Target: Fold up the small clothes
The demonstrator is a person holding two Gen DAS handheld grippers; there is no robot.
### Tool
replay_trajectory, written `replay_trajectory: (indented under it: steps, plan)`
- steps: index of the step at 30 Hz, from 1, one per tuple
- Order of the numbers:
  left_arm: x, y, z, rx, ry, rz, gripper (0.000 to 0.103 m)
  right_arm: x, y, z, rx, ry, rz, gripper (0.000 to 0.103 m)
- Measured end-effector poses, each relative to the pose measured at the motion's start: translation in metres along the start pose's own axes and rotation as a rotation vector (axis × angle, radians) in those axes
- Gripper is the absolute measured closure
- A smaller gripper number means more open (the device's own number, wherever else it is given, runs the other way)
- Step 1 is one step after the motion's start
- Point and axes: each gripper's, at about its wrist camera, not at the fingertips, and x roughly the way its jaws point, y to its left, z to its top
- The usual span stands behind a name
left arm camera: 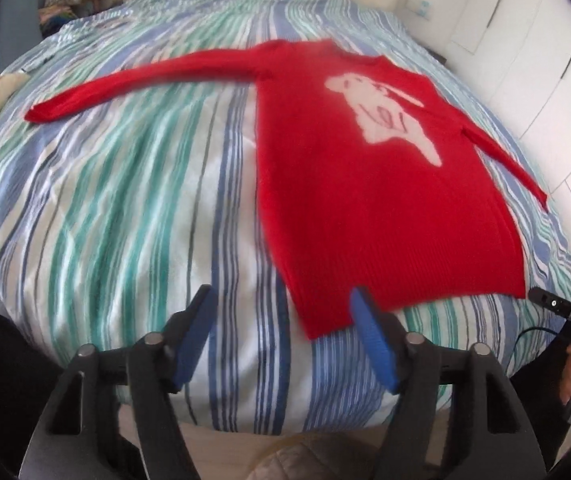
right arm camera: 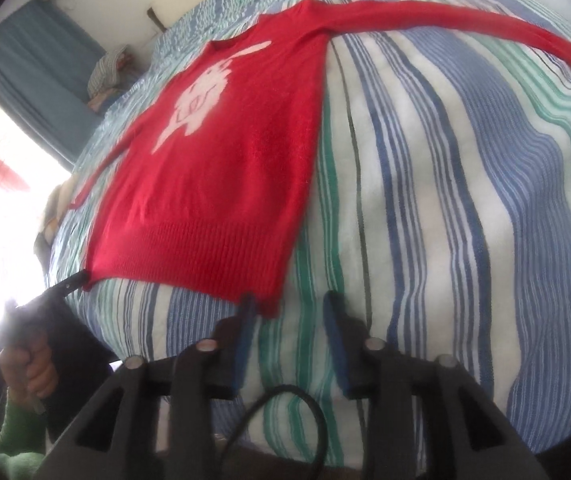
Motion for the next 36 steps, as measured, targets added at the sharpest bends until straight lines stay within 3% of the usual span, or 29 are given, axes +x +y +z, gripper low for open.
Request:
replay_trajectory:
  steps: [2, 6, 12, 15, 18, 21, 24, 30, 36]
  plan:
    - [-0.014, 0.001, 0.011, 0.010, -0.064, 0.019, 0.025, -0.019, 0.002, 0.000, -0.029, -0.068, -0.062, 0.041]
    - [-0.021, 0.006, 0.041, -0.008, -0.173, 0.054, 0.015, -0.053, 0.001, 0.014, -0.076, -0.250, -0.209, 0.035]
    - [0.007, 0.008, 0.089, -0.024, -0.202, 0.075, 0.012, -0.060, -0.007, 0.071, -0.087, -0.394, -0.292, 0.030]
    - [0.033, 0.017, 0.111, -0.033, -0.169, 0.080, 0.012, -0.044, -0.015, 0.097, -0.086, -0.411, -0.326, 0.029]
    - [0.060, 0.031, 0.124, -0.033, -0.166, 0.159, 0.012, -0.018, -0.027, 0.117, -0.062, -0.416, -0.364, 0.029]
    - [0.090, 0.050, 0.117, -0.044, -0.133, 0.232, 0.012, 0.005, -0.049, 0.123, -0.017, -0.398, -0.403, 0.029]
    - [0.116, 0.072, 0.102, -0.147, -0.037, 0.219, 0.012, 0.026, -0.078, 0.114, 0.063, -0.348, -0.401, 0.028]
    - [0.119, 0.065, 0.099, -0.131, -0.056, 0.242, 0.002, 0.025, -0.085, 0.111, 0.080, -0.383, -0.359, 0.022]
    - [0.120, 0.066, 0.098, -0.129, -0.054, 0.241, 0.001, 0.029, -0.080, 0.109, 0.059, -0.379, -0.379, 0.019]
